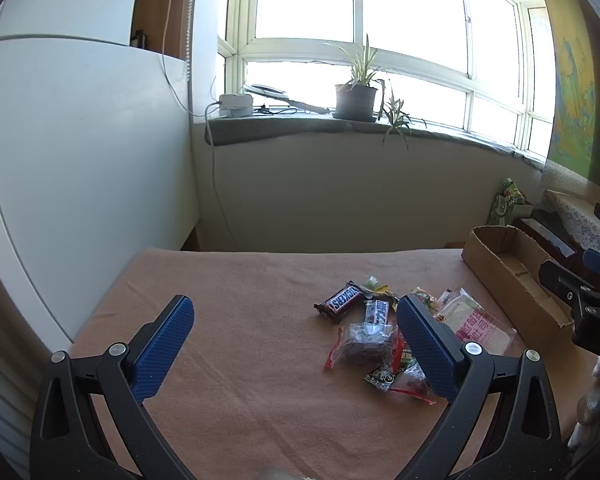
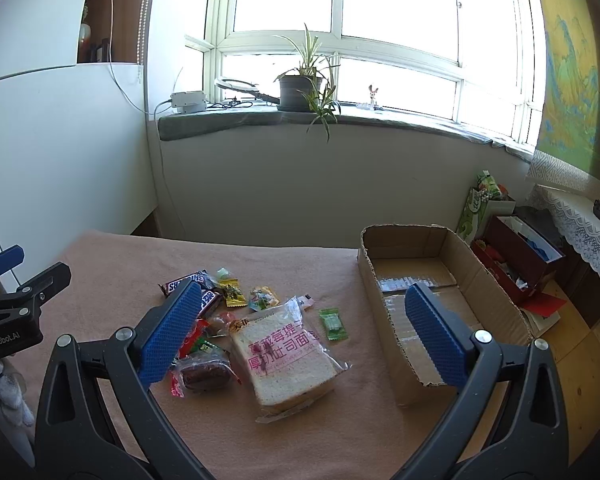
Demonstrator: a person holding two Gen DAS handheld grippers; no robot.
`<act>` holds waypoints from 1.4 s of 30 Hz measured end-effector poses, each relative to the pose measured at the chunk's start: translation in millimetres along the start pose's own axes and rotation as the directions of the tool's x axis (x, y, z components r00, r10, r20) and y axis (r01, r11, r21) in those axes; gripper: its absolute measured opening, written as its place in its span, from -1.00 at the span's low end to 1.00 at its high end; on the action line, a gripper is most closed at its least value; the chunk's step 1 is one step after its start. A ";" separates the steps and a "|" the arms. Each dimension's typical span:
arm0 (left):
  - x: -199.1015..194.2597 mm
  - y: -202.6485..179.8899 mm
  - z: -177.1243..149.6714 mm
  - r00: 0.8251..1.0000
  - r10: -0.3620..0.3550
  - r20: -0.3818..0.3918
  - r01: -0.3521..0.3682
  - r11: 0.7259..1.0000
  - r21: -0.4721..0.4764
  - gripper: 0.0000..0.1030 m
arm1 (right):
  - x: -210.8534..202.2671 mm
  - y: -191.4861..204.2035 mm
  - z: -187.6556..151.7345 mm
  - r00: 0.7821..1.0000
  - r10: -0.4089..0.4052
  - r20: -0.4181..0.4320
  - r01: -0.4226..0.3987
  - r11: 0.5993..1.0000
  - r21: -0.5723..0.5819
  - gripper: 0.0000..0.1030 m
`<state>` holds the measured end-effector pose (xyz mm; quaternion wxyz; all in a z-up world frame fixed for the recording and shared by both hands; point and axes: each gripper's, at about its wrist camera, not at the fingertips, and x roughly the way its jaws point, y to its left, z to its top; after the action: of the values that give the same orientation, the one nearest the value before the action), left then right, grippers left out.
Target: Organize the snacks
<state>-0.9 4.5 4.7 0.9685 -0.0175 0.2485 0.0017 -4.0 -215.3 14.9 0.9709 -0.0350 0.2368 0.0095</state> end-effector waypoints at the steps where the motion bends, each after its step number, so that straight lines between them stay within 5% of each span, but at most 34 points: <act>1: -0.1 0.1 0.0 1.000 0.000 0.000 0.000 1.000 -0.001 0.96 | -0.1 -0.2 -0.3 1.000 0.000 -0.001 0.000 1.000 0.001 1.00; 42: -0.7 2.6 -1.8 1.000 -0.002 0.012 0.003 1.000 -0.010 0.96 | -0.2 2.0 -0.4 1.000 0.006 -0.002 -0.006 1.000 -0.007 1.00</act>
<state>-2.4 7.0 3.4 0.9698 -0.0228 0.2428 0.0019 -4.4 -213.3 14.5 0.9705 -0.0375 0.2379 0.0129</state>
